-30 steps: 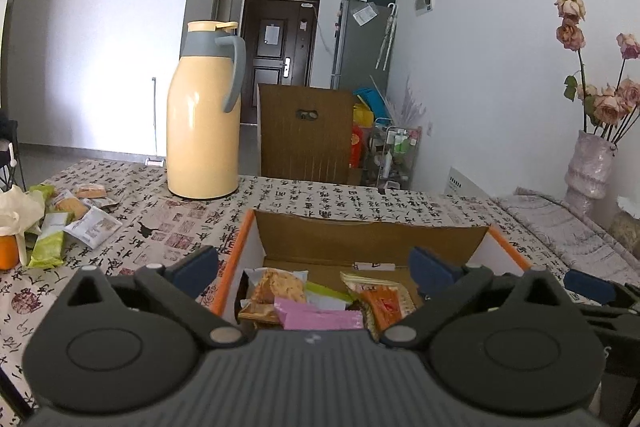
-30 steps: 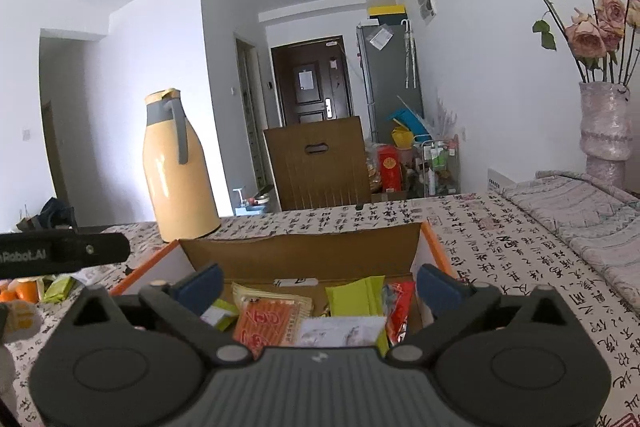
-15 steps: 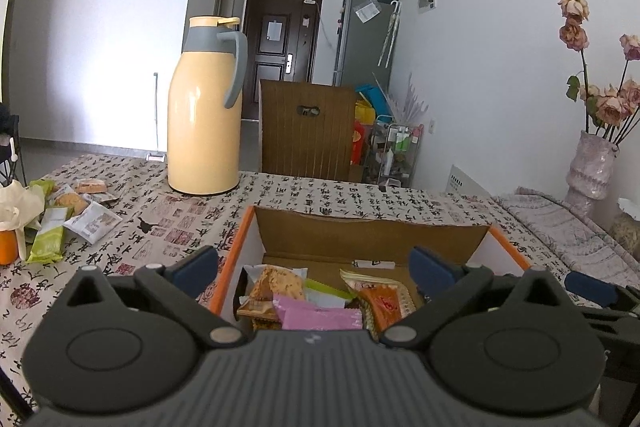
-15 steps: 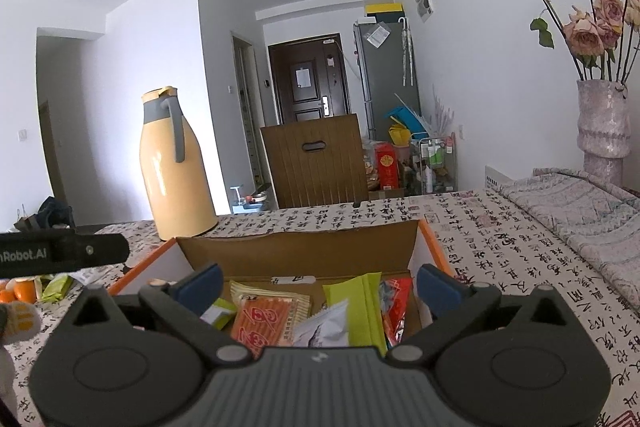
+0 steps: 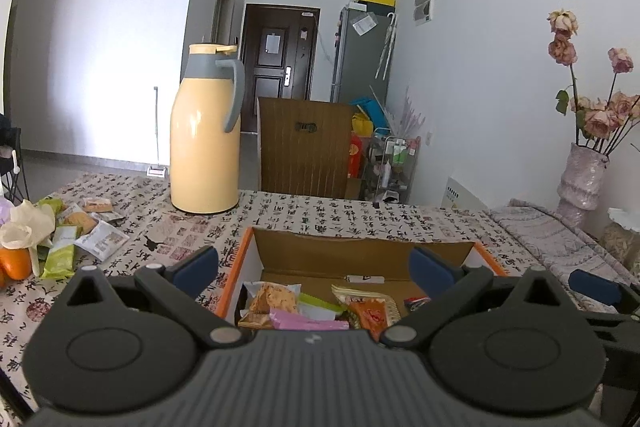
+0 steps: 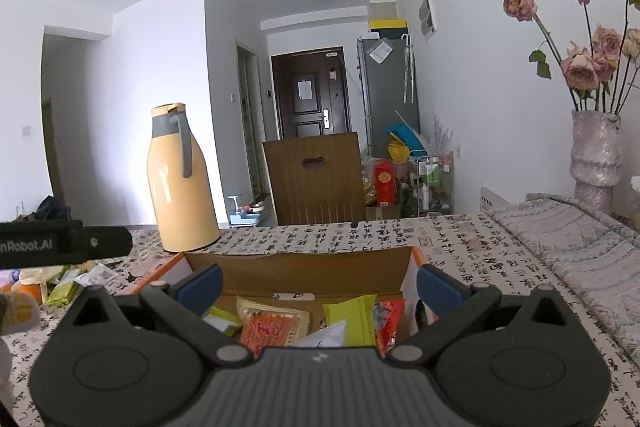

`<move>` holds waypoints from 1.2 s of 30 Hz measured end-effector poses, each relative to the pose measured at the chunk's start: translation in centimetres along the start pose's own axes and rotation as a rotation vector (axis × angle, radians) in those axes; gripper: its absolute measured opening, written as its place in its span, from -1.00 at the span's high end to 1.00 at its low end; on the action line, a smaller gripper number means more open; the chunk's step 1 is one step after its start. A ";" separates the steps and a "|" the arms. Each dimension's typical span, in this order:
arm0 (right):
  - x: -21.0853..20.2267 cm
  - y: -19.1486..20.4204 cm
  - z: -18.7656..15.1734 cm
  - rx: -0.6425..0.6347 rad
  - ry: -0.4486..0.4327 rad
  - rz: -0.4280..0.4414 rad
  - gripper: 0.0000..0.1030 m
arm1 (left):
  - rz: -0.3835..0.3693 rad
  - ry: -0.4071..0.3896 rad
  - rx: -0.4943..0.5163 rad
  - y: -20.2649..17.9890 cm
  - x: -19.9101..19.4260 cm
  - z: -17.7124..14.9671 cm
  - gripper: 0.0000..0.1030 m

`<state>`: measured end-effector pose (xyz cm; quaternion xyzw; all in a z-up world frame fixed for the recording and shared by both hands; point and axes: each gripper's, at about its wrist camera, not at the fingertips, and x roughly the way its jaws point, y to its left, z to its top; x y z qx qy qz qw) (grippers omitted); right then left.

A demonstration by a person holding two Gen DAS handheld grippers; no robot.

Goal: Organize snacks
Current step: 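Withdraw both tools from the box toward the remaining snacks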

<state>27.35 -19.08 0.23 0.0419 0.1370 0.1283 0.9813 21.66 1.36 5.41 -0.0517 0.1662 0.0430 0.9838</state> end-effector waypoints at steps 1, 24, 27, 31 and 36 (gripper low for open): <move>-0.3 0.0 0.0 0.001 -0.002 -0.001 -1.00 | -0.001 0.000 0.002 0.0 -0.2 0.0 -1.00; -6.8 -0.2 -3.3 0.004 0.072 0.013 -1.00 | 0.018 0.046 0.050 2.6 -5.8 -4.2 -1.00; -7.3 -0.2 -4.0 0.005 0.088 0.012 -1.00 | 0.025 0.064 0.055 3.1 -6.3 -5.1 -1.00; -8.0 -0.4 -4.9 0.011 0.118 0.017 -1.00 | 0.032 0.087 0.056 4.0 -6.7 -6.3 -1.00; -8.4 -0.5 -6.3 0.027 0.160 0.020 -1.00 | 0.039 0.132 0.036 5.3 -6.5 -8.0 -1.00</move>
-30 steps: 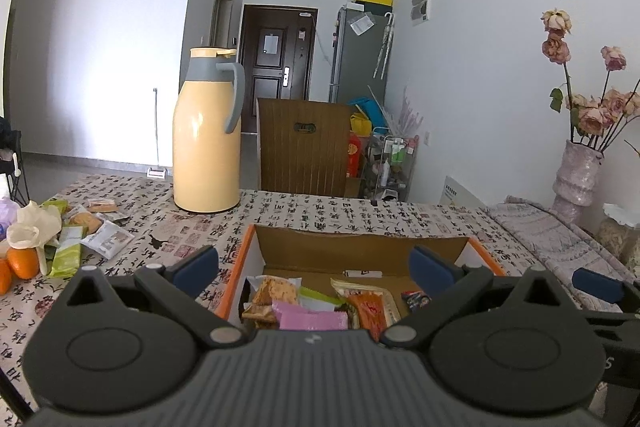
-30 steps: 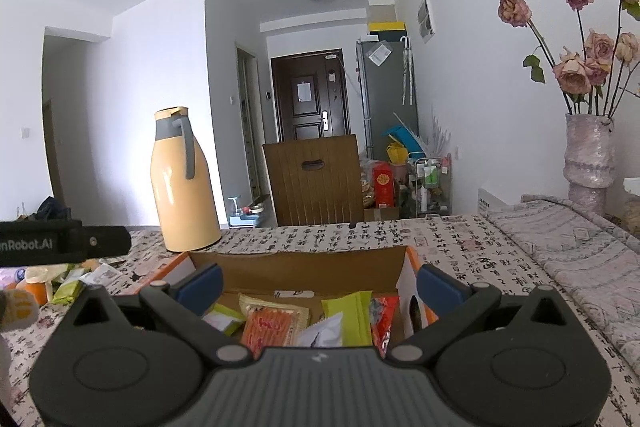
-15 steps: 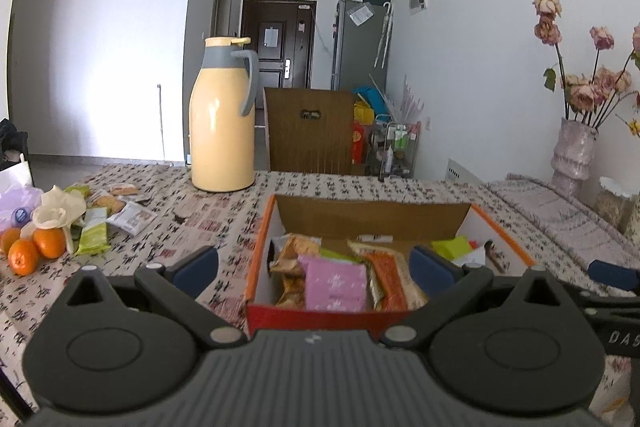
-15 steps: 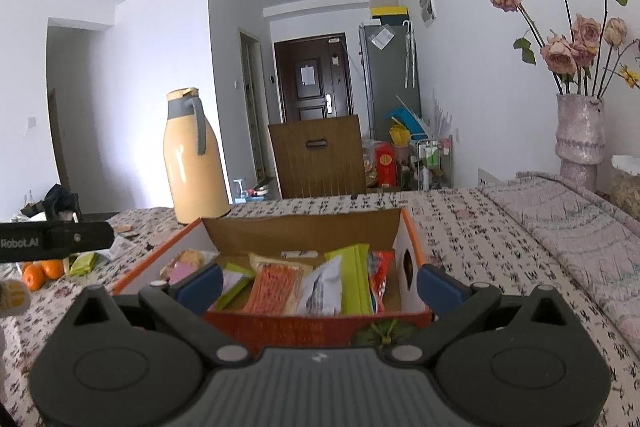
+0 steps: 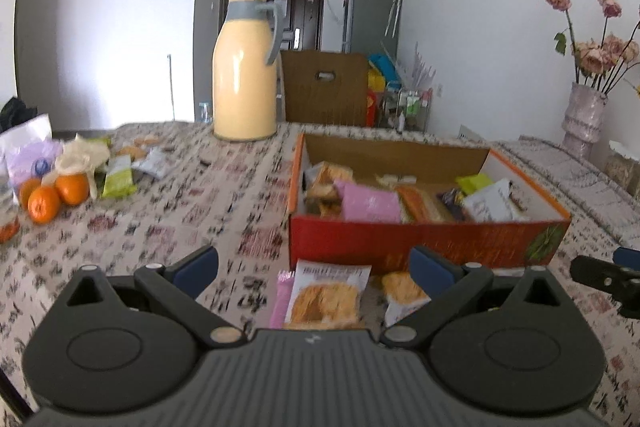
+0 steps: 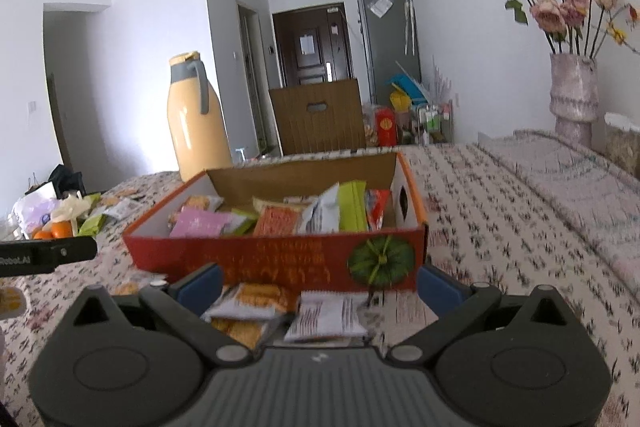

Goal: Organize snacks
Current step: 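Withdraw both tools from the box toward the remaining snacks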

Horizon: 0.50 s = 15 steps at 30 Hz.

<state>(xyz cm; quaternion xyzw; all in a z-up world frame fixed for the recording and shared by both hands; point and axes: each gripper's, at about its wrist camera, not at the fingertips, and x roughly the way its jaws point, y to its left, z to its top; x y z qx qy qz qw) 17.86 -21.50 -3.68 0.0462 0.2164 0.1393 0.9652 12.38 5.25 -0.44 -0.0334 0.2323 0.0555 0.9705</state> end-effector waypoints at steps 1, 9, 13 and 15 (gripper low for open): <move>-0.1 0.0 -0.4 0.002 0.009 -0.001 -1.00 | -0.001 0.009 -0.004 0.2 0.1 -0.4 -1.00; 0.0 -0.4 -2.0 0.009 0.062 -0.031 -1.00 | -0.003 0.055 -0.019 0.6 1.7 -2.6 -1.00; 0.1 -0.5 -2.2 0.011 0.071 -0.042 -1.00 | -0.016 0.045 -0.038 0.8 1.8 -2.9 -1.00; 0.2 -0.5 -2.2 0.013 0.075 -0.044 -1.00 | -0.019 0.039 -0.040 0.8 1.9 -3.1 -1.00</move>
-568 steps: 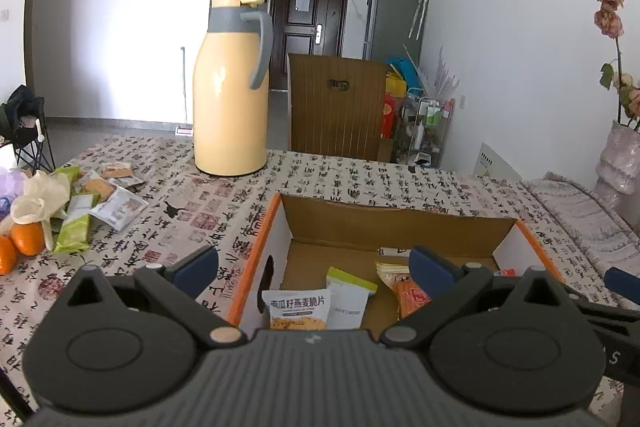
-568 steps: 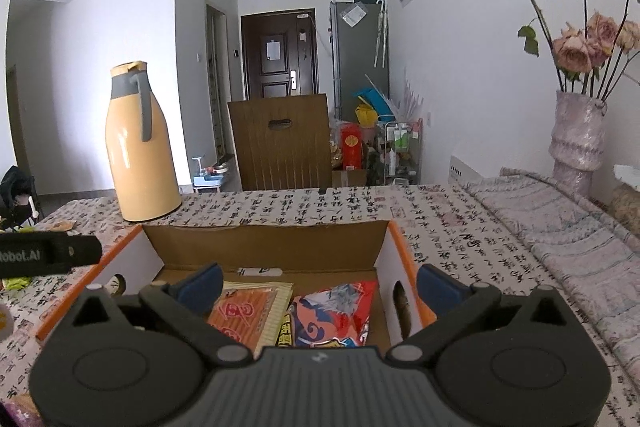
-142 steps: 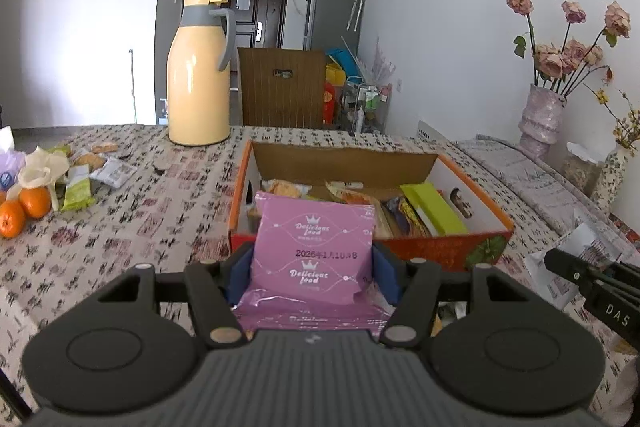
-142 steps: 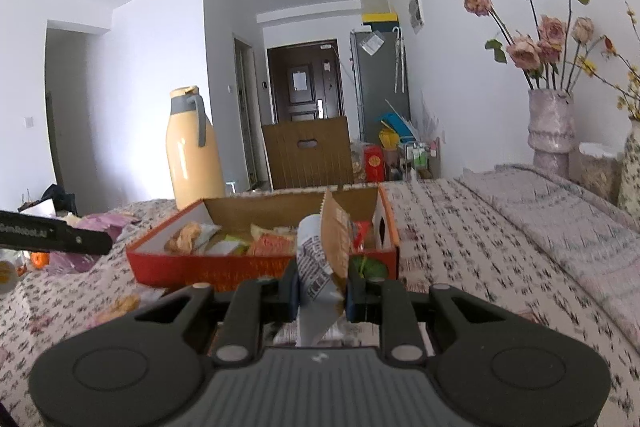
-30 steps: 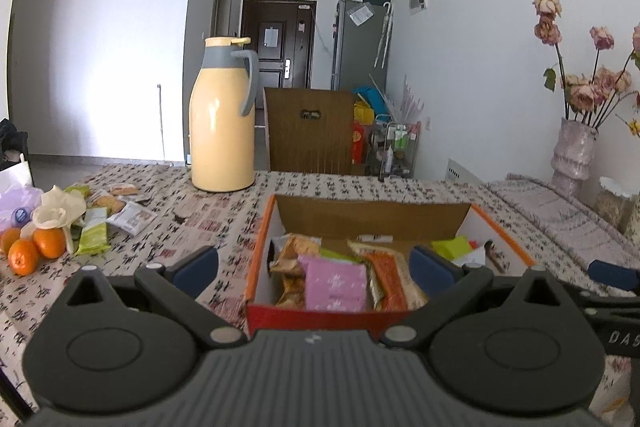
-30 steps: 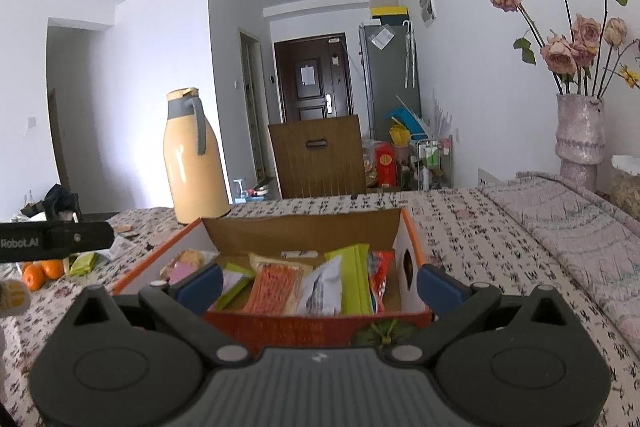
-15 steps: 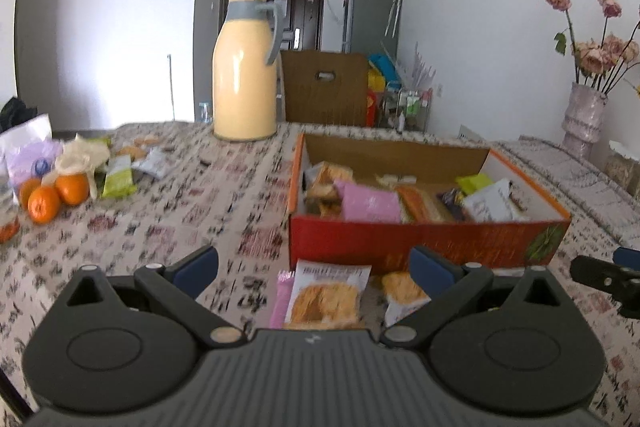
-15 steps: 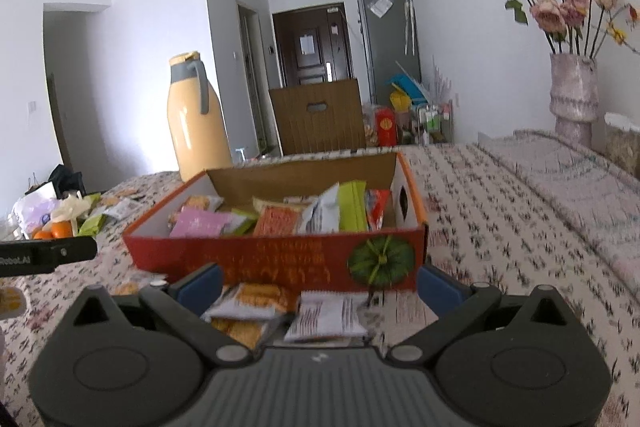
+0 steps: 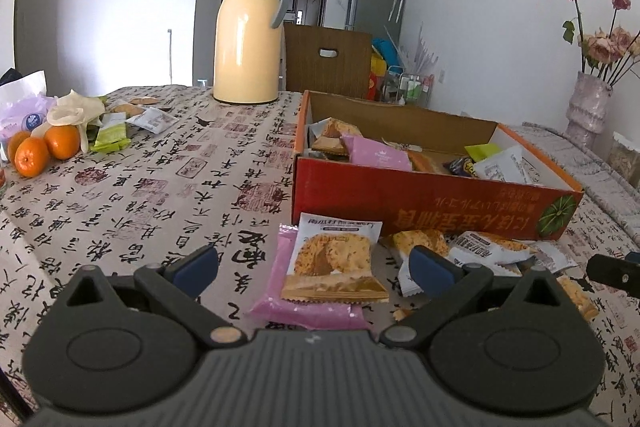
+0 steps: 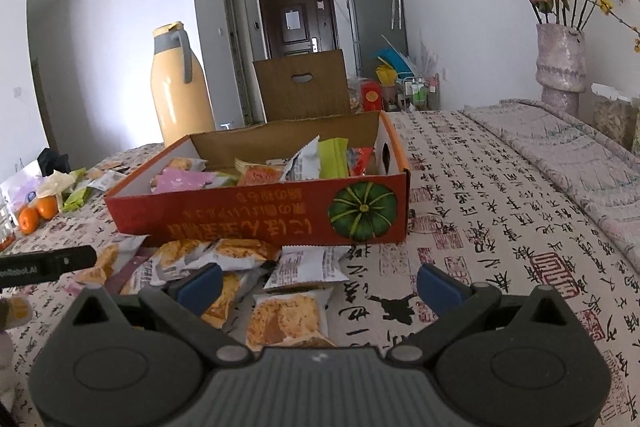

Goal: Organize snacks
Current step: 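Withdraw both tools from the box toward the remaining snacks, then grasp a cracker packet with the right tool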

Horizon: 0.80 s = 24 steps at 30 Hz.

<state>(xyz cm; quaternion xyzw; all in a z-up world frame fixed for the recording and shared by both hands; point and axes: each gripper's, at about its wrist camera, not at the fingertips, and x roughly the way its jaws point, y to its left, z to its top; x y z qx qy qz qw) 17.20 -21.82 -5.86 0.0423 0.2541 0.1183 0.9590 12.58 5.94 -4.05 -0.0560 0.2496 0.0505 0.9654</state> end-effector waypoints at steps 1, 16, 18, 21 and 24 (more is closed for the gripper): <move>0.1 0.0 0.0 0.000 0.002 -0.001 -1.00 | 0.000 -0.001 -0.001 0.0 0.0 -0.1 -1.00; 1.0 0.4 -0.4 -0.005 0.031 -0.003 -1.00 | -0.024 -0.015 -0.028 0.3 -0.1 -0.3 -1.00; 1.0 0.6 -0.3 -0.009 0.031 -0.002 -1.00 | -0.029 -0.015 -0.032 0.4 -0.1 -0.3 -1.00; 1.0 0.8 -0.3 -0.014 0.033 -0.003 -1.00 | -0.034 -0.013 -0.032 0.4 0.0 -0.3 -1.00; 1.2 0.9 -0.3 -0.019 0.038 -0.004 -1.00 | -0.035 -0.012 -0.033 0.4 0.0 -0.3 -1.00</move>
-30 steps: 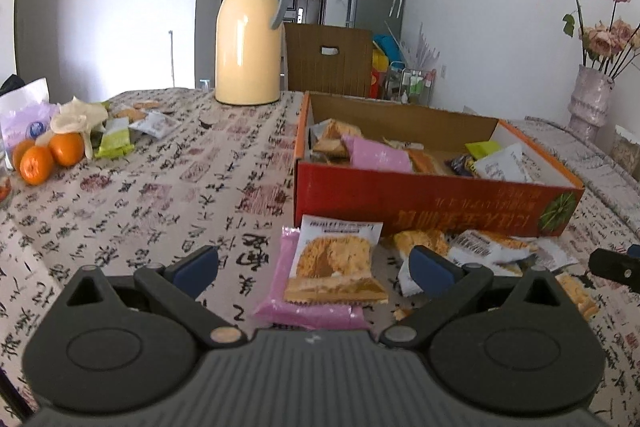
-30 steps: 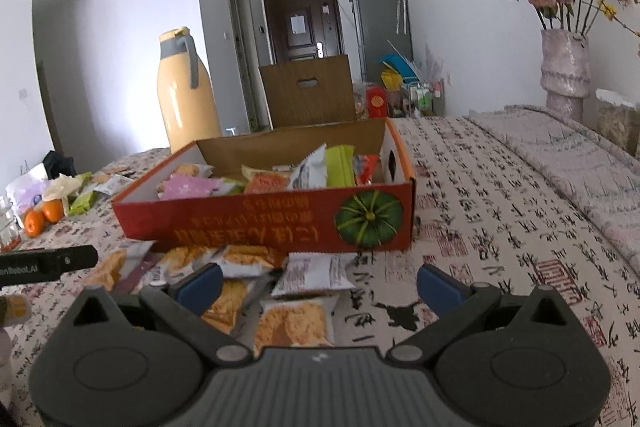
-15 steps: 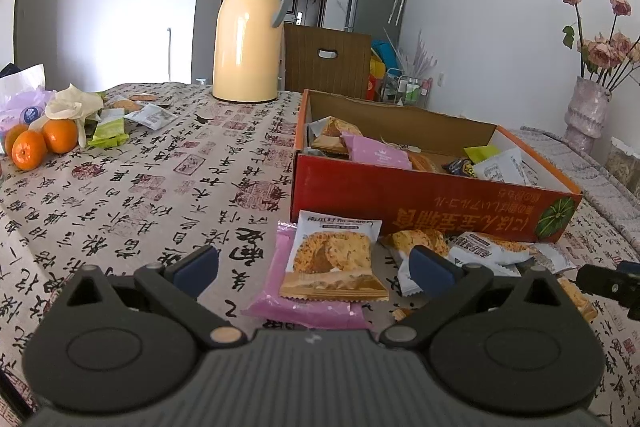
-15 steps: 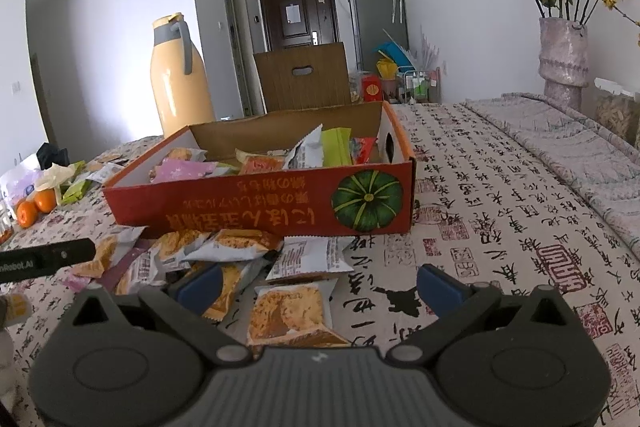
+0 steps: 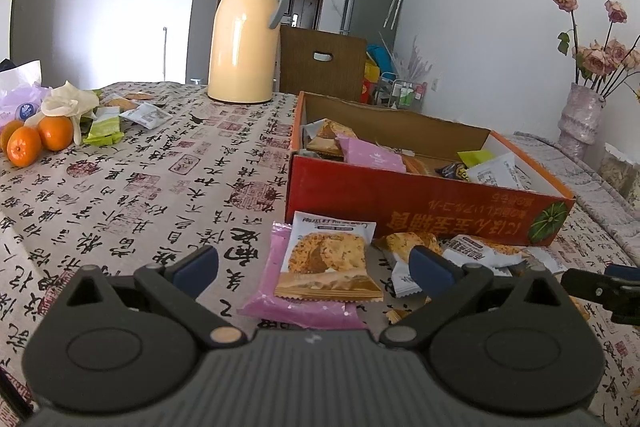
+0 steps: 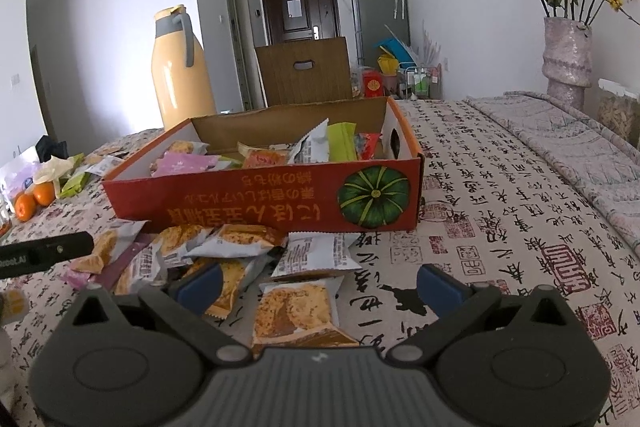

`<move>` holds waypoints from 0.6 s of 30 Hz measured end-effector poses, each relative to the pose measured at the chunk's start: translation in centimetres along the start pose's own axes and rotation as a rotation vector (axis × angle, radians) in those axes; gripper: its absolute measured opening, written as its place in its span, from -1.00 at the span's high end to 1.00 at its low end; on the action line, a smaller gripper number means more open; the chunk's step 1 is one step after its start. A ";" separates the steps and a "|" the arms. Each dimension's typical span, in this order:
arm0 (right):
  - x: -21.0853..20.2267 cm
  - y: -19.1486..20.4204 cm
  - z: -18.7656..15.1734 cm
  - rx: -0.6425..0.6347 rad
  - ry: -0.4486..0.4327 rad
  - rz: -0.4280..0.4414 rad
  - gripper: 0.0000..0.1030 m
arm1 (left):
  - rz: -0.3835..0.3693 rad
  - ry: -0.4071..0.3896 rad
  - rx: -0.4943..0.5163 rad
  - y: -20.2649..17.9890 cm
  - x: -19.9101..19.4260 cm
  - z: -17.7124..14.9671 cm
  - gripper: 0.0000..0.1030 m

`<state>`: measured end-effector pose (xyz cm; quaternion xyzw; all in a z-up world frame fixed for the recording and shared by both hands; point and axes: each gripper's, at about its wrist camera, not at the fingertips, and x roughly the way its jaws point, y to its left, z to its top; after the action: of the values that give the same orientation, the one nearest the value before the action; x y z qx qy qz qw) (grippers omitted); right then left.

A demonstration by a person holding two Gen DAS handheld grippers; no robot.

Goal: Organize snacks
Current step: 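Grasp a cracker packet with the right tool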

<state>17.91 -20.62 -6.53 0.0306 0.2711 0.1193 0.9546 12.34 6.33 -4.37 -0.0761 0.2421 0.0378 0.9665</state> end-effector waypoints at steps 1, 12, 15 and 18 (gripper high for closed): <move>0.1 0.1 0.1 -0.001 0.002 0.000 -1.00 | -0.001 0.000 0.000 0.0 0.0 0.0 -1.00; 2.5 0.9 -0.5 -0.039 0.085 -0.024 -0.72 | -0.002 0.000 -0.004 0.1 0.0 -0.1 -1.00; 2.6 1.0 -0.6 -0.044 0.095 -0.024 -0.55 | -0.002 0.001 -0.004 0.1 0.0 -0.1 -1.00; 3.0 1.2 -0.8 -0.057 0.112 -0.017 -0.19 | -0.002 0.001 -0.005 0.1 0.0 -0.1 -1.00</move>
<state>19.65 -18.75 -8.61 -0.0055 0.3209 0.1203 0.9394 12.25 6.39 -4.47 -0.0786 0.2422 0.0373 0.9663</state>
